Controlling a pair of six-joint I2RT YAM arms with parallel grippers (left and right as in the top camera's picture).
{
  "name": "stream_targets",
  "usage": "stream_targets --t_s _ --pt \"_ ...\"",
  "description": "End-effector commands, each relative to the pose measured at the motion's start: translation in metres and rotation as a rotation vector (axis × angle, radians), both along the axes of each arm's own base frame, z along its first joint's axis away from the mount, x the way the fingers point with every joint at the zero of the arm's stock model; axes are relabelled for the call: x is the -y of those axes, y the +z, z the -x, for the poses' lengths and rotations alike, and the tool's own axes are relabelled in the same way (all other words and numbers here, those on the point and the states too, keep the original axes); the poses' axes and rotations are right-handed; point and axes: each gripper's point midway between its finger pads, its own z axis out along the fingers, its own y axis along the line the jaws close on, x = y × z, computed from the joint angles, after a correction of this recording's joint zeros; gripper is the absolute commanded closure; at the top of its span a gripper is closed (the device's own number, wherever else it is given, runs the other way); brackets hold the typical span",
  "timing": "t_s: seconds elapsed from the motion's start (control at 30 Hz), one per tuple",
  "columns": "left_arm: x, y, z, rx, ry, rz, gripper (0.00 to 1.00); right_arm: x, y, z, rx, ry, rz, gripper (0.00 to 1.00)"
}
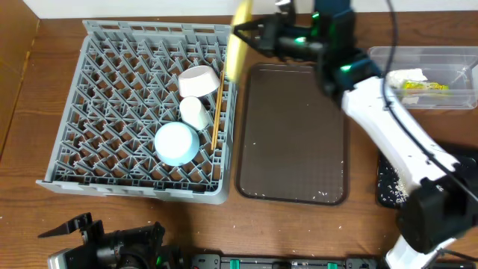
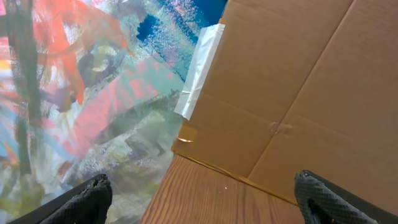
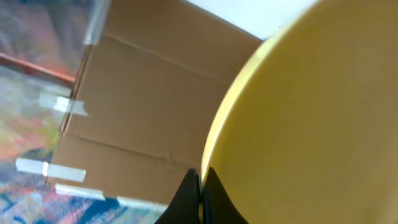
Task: Sort waste into correct bins and load items into the dishwasher
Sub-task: 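Carry the yellow plate left over the dish rack, then set the yellow plate upright in the rack and open the right gripper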
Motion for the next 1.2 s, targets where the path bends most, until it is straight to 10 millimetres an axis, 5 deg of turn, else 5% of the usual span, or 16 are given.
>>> stream_targets --t_s 0.0,0.33,0.53,0.7,0.8,1.0,1.17 --pt "0.002 -0.001 0.01 0.025 0.041 0.03 0.05 -0.018 -0.025 -0.017 -0.052 -0.057 0.0 0.99" --pt "0.002 -0.001 0.01 0.025 0.041 0.03 0.05 -0.049 -0.087 -0.03 -0.086 0.062 -0.05 0.99" --pt "0.002 -0.001 0.01 0.025 0.041 0.03 0.05 -0.049 -0.125 -0.032 -0.209 0.041 0.017 0.98" --pt "0.002 -0.001 0.01 0.025 0.041 0.03 0.05 -0.048 -0.131 -0.03 -0.203 0.05 0.046 0.57" --pt "0.002 -0.001 0.01 0.025 0.041 0.03 0.05 -0.049 -0.127 -0.026 -0.189 0.07 0.048 0.19" --pt "0.002 -0.001 0.01 0.025 0.041 0.03 0.05 -0.03 -0.09 -0.021 -0.108 0.045 0.078 0.1" --pt "0.002 -0.001 0.01 0.025 0.041 0.03 0.05 0.023 -0.047 -0.013 -0.012 -0.072 0.206 0.01"
